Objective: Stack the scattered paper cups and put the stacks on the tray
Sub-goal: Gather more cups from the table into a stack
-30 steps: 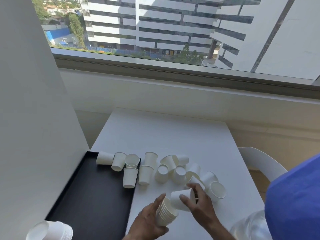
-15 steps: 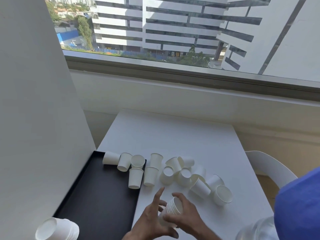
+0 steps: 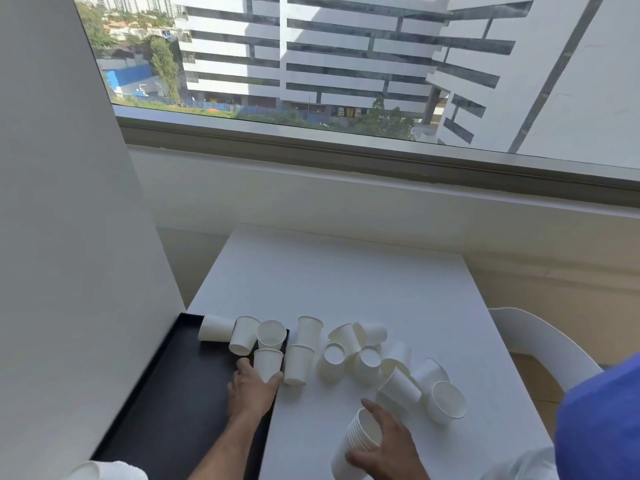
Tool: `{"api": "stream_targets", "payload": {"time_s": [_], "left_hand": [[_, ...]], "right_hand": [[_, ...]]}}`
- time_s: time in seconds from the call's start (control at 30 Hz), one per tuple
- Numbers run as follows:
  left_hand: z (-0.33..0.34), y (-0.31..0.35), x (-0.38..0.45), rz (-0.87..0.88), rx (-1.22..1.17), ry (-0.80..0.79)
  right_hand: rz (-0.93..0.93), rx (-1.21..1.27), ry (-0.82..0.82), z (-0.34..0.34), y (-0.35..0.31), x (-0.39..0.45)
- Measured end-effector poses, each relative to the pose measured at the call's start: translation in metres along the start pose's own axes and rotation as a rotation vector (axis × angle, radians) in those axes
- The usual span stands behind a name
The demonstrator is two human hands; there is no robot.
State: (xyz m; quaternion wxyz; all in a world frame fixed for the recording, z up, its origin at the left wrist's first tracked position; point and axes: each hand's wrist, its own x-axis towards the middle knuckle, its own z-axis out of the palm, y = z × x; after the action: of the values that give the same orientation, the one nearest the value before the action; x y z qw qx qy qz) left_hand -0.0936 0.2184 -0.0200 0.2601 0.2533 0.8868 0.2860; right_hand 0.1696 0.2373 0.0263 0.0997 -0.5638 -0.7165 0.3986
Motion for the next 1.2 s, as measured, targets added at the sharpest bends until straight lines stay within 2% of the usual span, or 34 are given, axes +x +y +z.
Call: {"api": "stream_targets", "payload": {"time_s": [0.37, 0.53, 0.63, 0.7, 0.8, 0.9, 1.2], "left_hand": [[-0.004, -0.016, 0.001, -0.036, -0.002, -0.108], [-0.009, -0.015, -0.023, -0.039, -0.270, -0.030], [-0.006, 0.001, -0.049, 0.054, -0.477, -0.078], [-0.001, 0.010, -0.063, 0.191, -0.554, -0.164], [0.006, 0.019, -0.078, 0.435, -0.475, -0.286], [0.012, 0.024, -0.086, 0.573, -0.359, -0.356], [0.012, 0.024, -0.087, 0.675, -0.273, -0.372]], "right_hand": [[0.009, -0.026, -0.047, 0.001, -0.003, -0.002], [-0.025, -0.045, -0.056, 0.004, -0.004, -0.003], [-0.044, -0.095, -0.105, 0.007, -0.008, -0.003], [-0.062, -0.132, -0.123, 0.009, -0.011, -0.002], [-0.119, -0.147, -0.109, 0.012, -0.016, -0.001], [-0.201, -0.156, -0.093, 0.013, -0.018, 0.003], [-0.219, -0.088, -0.063, 0.014, -0.019, 0.002]]}}
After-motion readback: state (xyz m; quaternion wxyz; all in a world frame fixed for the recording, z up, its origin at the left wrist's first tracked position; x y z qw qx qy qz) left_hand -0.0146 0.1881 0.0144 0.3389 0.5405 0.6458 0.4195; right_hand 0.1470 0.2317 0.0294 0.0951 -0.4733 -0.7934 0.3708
